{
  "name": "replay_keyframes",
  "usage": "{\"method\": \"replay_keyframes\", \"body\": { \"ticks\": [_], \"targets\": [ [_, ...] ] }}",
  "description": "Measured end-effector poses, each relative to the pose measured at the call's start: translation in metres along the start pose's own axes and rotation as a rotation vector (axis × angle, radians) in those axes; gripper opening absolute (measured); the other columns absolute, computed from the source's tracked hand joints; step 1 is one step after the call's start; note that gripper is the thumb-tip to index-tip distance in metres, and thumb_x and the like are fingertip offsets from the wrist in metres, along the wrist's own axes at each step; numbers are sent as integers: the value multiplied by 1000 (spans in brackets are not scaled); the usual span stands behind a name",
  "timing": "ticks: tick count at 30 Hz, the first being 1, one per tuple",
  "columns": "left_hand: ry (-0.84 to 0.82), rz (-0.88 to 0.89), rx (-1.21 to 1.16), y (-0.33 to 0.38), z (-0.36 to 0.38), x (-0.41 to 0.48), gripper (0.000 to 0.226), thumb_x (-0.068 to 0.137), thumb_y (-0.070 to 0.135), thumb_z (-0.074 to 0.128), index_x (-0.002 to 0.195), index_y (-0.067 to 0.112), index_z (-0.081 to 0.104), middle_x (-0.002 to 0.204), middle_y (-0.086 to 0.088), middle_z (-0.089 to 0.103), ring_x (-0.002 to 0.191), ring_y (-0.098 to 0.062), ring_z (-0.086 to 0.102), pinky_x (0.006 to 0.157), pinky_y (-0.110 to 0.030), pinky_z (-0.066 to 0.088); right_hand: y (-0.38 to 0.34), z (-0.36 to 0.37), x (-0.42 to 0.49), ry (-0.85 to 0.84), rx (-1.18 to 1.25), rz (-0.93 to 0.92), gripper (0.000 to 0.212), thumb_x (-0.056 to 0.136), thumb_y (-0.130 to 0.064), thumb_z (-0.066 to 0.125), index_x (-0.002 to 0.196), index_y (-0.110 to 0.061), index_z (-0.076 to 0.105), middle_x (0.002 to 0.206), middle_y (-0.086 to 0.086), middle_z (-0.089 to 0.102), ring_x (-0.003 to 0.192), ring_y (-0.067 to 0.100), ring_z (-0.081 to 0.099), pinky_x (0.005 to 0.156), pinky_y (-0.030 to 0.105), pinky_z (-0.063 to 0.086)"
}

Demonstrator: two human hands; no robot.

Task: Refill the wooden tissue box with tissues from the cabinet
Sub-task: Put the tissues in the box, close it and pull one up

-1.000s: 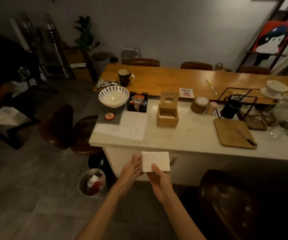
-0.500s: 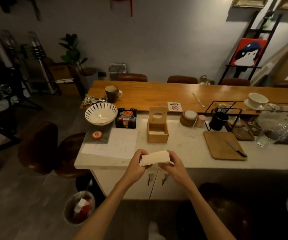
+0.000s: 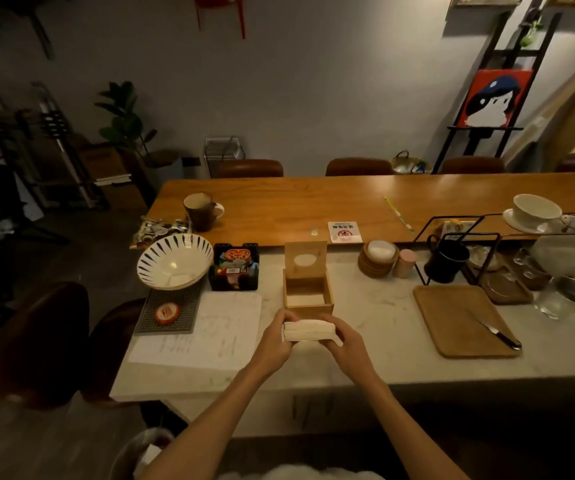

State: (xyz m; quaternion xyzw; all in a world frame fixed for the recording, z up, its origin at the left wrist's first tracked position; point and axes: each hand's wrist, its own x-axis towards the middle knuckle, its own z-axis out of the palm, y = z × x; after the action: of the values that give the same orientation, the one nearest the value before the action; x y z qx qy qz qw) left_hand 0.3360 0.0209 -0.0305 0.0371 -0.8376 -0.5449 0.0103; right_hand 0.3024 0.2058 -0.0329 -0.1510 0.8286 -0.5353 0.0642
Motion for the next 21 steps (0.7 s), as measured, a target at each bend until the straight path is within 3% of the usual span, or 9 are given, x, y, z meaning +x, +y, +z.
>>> {"method": "replay_keyframes", "body": {
  "ticks": [7,10,12,17,21],
  "targets": [
    [-39,-129,-38,-53,13,-15,32,90,12,67,111,23,45,106,9,56,104,-9,60,81,-12,50,37,37,-9,-87,-13,164,27,92,-18,62,117,-29,63,110,-17,67,103,-6,61,92,21,53],
    [-53,-142,-68,-61,11,-22,37,91,14,66,118,25,44,115,10,56,112,-2,56,92,-17,49,37,42,-13,-62,30,184,33,93,-18,61,124,-28,57,118,-18,62,110,-6,58,94,15,49],
    [-81,-138,-73,-64,9,-21,37,90,16,66,120,24,46,118,8,57,113,-2,56,95,-20,50,37,40,-11,-64,67,180,32,92,-18,63,123,-23,57,119,-13,63,110,0,59,94,19,49],
    [-104,-119,32,-69,7,-19,30,90,14,65,116,19,52,115,0,60,109,-7,57,88,-18,50,39,30,-3,-243,-36,237,43,88,-22,68,128,-25,54,125,-13,57,113,2,56,94,18,48],
    [-106,-101,70,-69,11,-16,28,91,13,63,117,17,53,115,-1,60,108,-9,58,87,-16,49,38,21,10,-301,-152,254,29,86,-22,70,110,-29,56,111,-11,61,108,7,59,95,25,51]
  ]
}}
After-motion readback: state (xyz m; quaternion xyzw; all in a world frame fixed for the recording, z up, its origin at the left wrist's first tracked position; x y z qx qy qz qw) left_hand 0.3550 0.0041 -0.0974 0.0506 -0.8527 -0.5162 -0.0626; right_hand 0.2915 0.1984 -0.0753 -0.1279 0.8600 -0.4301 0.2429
